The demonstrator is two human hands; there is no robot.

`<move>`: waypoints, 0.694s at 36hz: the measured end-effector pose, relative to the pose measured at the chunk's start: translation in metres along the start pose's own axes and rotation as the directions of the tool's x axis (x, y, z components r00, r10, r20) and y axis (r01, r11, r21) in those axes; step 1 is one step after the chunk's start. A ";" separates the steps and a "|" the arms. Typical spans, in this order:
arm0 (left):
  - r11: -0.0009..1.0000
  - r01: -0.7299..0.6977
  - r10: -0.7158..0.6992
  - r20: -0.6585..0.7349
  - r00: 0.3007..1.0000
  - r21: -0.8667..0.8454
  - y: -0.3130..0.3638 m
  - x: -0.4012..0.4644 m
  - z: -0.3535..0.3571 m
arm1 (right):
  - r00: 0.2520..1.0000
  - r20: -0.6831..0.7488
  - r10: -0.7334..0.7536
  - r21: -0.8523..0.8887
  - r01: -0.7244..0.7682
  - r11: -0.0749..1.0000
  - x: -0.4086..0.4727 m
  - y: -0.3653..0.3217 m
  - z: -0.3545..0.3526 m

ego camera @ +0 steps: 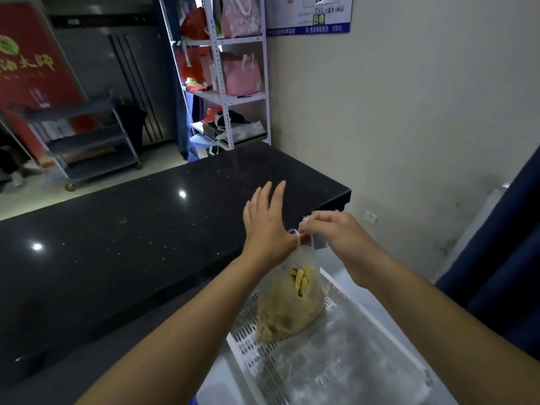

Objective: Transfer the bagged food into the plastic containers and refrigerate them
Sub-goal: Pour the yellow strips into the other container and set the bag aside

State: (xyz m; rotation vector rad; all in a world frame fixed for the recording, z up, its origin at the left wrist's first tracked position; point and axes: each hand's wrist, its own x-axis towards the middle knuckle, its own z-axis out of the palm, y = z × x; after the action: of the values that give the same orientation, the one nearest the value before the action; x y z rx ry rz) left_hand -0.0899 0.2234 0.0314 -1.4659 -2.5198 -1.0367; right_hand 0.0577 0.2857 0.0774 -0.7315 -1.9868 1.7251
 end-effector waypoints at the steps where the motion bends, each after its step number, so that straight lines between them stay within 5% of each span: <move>1: 1.000 0.009 -0.009 -0.010 1.000 -0.016 0.001 0.001 0.001 | 1.000 0.001 -0.025 0.001 0.025 1.000 -0.004 0.000 0.001; 8: 0.990 -0.055 0.025 -0.218 0.976 -0.132 0.014 -0.014 -0.017 | 0.984 -0.159 -0.083 -0.095 0.069 0.993 -0.042 0.018 0.008; 11: 0.984 -0.082 0.038 -0.266 0.963 -0.157 0.023 -0.027 -0.039 | 0.960 -0.280 -0.034 0.026 0.043 0.999 -0.078 0.035 0.015; 14: 0.971 -0.074 0.000 -0.309 0.951 -0.228 0.037 -0.043 -0.069 | 0.948 -0.270 0.170 0.267 -0.096 0.959 -0.116 0.057 0.030; 17: 0.954 -0.068 -0.035 -0.336 0.941 -0.291 0.056 -0.059 -0.103 | 0.914 -0.181 0.363 0.535 -0.219 0.816 -0.141 0.080 0.049; 20: 0.944 -0.083 -0.026 -0.321 0.947 -0.321 0.076 -0.076 -0.137 | 0.861 -0.021 0.509 0.775 -0.307 0.552 -0.155 0.104 0.064; 23: 0.931 -0.115 0.013 -0.285 0.958 -0.347 0.090 -0.096 -0.171 | 0.870 0.216 0.444 0.875 -0.374 0.307 -0.167 0.101 0.086; 25: 0.943 -0.123 0.036 -0.273 0.961 -0.309 0.093 -0.109 -0.193 | 0.902 0.376 0.211 0.885 -0.417 0.208 -0.175 0.096 0.100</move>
State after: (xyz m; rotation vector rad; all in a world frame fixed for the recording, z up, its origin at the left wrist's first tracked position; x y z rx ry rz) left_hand -0.0102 0.0619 0.1904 -1.3710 -2.1638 -1.5738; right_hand 0.1442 0.1085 -0.0266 -0.5020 -0.4254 2.8125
